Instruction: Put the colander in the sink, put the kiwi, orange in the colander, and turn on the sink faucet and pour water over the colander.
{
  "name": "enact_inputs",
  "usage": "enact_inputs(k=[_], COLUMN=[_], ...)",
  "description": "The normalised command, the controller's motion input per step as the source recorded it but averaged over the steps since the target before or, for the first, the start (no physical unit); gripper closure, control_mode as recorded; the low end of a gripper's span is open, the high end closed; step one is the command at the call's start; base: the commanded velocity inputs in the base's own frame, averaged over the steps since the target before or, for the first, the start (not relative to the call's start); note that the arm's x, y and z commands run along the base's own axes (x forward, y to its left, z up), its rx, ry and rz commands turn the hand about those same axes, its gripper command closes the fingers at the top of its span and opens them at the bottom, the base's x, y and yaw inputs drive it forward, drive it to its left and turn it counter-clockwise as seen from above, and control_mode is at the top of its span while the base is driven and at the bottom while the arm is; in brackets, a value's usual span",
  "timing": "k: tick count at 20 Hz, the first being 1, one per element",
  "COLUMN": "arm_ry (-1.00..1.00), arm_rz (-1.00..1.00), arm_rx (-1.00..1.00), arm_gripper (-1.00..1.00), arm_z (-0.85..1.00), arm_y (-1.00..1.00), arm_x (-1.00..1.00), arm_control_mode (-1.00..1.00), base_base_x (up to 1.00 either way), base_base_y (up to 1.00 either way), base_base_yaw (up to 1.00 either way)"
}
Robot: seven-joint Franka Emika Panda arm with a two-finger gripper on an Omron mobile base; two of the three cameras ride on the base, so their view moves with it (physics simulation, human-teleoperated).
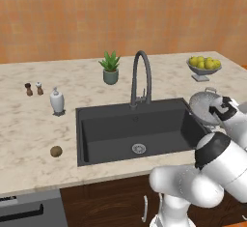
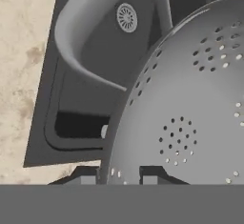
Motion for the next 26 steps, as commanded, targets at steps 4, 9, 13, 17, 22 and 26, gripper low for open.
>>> enact_inputs(k=[4, 9, 13, 17, 22, 26], arm_ry=[0.27, 0.30, -0.04, -0.04, 0.01, -0.02], arm_rz=[0.51, 0.33, 0.32, 0.27, 0.09, 0.09], arm_rx=[-0.19, -0.06, 0.00, 0.00, -0.10, -0.04], arm_gripper=[1.00, 1.00, 1.00, 1.00, 1.00, 1.00], arm_z=[0.05, 0.01, -0.41, -0.44, -0.39, -0.54], arm_y=[0.20, 0.13, 0.51, 0.55, 0.50, 0.32], arm_x=[0.03, 0.35, 0.36, 0.23, 0.40, 0.61], arm_control_mode=[-1.00, -1.00, -1.00, -1.00, -1.00, -1.00], base_base_x=[0.00, 0.00, 0.00, 0.00, 0.00, 0.00], base_base_y=[0.00, 0.00, 0.00, 0.00, 0.00, 0.00], base_base_yaw=[0.00, 0.00, 0.00, 0.00, 0.00, 0.00])
